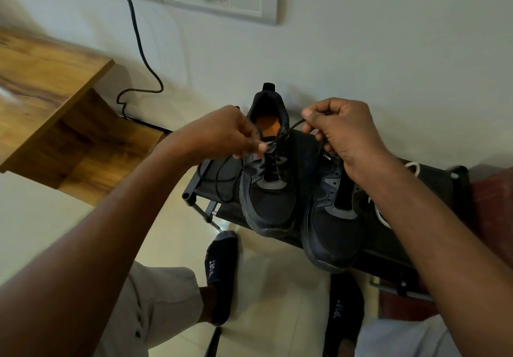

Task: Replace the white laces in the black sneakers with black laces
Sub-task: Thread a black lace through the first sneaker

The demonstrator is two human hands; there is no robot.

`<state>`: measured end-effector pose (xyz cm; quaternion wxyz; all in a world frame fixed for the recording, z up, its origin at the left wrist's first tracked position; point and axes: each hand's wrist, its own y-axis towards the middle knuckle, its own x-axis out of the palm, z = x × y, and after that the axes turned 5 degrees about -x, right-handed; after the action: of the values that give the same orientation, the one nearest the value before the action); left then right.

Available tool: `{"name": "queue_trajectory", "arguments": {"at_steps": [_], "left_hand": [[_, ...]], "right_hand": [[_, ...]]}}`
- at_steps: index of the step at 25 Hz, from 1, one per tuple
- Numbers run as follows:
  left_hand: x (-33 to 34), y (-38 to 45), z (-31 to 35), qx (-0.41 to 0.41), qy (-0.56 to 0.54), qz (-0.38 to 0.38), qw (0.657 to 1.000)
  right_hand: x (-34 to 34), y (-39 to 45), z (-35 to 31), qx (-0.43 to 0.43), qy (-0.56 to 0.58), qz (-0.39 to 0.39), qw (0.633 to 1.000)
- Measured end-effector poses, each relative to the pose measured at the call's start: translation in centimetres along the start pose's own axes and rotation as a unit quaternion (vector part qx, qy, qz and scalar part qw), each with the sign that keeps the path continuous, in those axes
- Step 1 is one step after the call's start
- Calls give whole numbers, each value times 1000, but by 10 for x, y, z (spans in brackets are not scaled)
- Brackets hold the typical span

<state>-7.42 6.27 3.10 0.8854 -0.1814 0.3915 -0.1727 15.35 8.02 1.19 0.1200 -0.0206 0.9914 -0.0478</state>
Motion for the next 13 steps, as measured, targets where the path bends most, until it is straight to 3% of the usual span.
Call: {"name": "queue_trajectory", "arguments": {"at_steps": [5, 9, 13], "left_hand": [[11, 5, 15, 63, -103, 59, 991], [13, 5, 12, 46, -140, 37, 988], [14, 7, 9, 51, -173, 42, 983]], "right_hand": [[10, -3, -4, -17, -19, -115, 993], [14, -2, -2, -8, -5, -64, 998], [22, -2, 1, -1, -3, -87, 996]]}}
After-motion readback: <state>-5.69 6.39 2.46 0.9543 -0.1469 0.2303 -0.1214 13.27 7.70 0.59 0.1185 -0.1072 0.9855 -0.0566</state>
